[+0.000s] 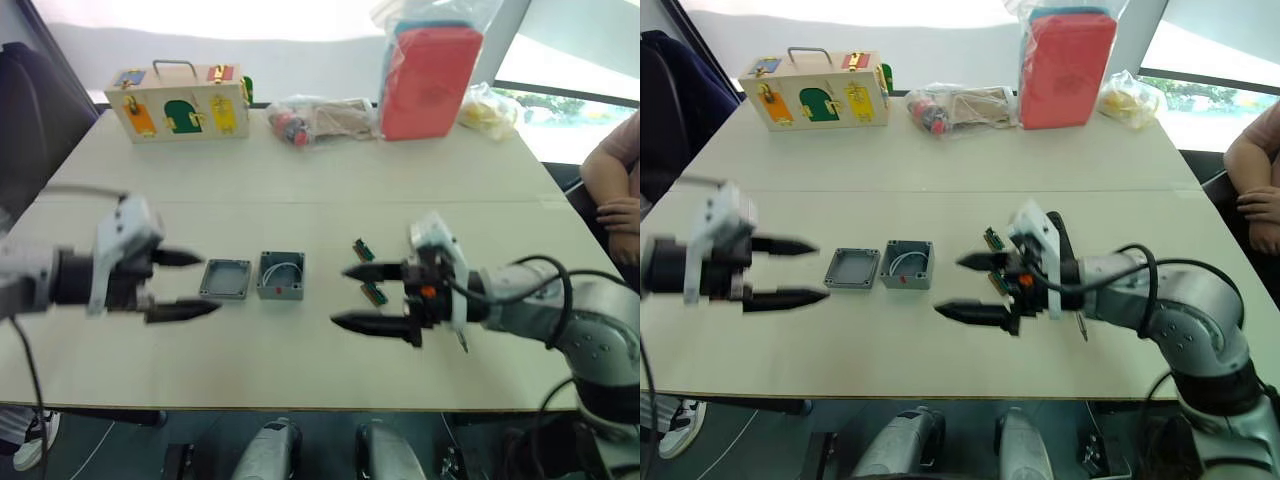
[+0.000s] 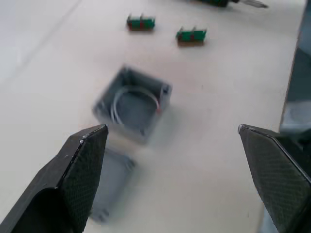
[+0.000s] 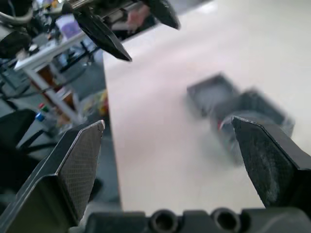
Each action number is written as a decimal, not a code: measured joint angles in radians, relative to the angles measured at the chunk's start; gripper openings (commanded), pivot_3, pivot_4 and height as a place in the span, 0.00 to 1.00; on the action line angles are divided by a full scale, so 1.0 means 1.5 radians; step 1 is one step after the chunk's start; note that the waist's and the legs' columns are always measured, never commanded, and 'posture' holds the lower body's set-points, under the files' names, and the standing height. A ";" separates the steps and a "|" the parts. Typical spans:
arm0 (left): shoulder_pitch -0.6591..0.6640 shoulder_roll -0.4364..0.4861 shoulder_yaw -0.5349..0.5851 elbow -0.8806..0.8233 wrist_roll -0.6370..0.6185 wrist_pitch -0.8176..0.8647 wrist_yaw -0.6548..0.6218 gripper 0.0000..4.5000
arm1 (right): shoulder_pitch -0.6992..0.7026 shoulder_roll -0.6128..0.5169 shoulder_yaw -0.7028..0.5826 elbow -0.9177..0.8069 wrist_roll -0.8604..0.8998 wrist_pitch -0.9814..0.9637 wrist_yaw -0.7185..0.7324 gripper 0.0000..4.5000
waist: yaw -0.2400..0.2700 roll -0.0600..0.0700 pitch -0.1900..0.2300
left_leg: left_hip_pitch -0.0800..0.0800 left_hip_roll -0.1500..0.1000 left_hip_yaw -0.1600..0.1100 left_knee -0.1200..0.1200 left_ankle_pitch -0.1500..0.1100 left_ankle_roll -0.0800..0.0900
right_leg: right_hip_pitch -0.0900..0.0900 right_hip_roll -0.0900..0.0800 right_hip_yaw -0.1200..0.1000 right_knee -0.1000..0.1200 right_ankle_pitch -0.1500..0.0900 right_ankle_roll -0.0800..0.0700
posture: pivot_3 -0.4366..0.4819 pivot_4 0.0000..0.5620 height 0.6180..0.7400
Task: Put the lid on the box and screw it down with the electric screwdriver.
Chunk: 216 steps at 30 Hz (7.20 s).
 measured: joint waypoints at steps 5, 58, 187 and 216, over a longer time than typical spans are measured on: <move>-0.130 -0.094 -0.216 0.126 0.171 -0.091 -0.111 0.98 | 0.029 0.011 0.028 -0.030 -0.039 -0.008 -0.052 1.00 | -0.007 -0.001 0.000 | -0.001 0.000 0.002 0.001 -0.001 0.002 | -0.002 0.001 0.001 0.002 0.000 0.000 | 0.48 0.27 1.00; -0.405 -0.388 -0.630 0.675 0.334 -0.740 -0.324 0.07 | 0.168 0.015 0.062 -0.161 -0.090 0.010 -0.215 1.00 | -0.017 -0.002 0.000 | -0.002 -0.001 0.000 0.011 -0.003 0.006 | -0.002 0.001 0.000 0.011 -0.001 0.002 | 0.48 0.27 1.00; -0.209 -0.538 0.095 0.270 0.145 0.047 0.399 0.50 | -0.250 0.432 -0.120 0.363 -0.240 0.040 -0.229 0.03 | -0.037 -0.005 -0.002 | -0.002 -0.005 0.000 0.009 0.000 0.000 | -0.009 -0.004 0.002 0.021 -0.004 0.007 | 0.48 0.27 1.00; -0.103 -0.353 0.058 0.196 -0.011 0.196 0.188 0.02 | 0.042 0.062 0.322 0.401 -1.229 -1.127 -0.199 0.03 | -0.031 -0.005 -0.001 | -0.002 -0.005 0.001 0.009 0.000 -0.001 | -0.008 -0.001 0.003 0.020 -0.004 0.007 | 0.48 0.27 1.00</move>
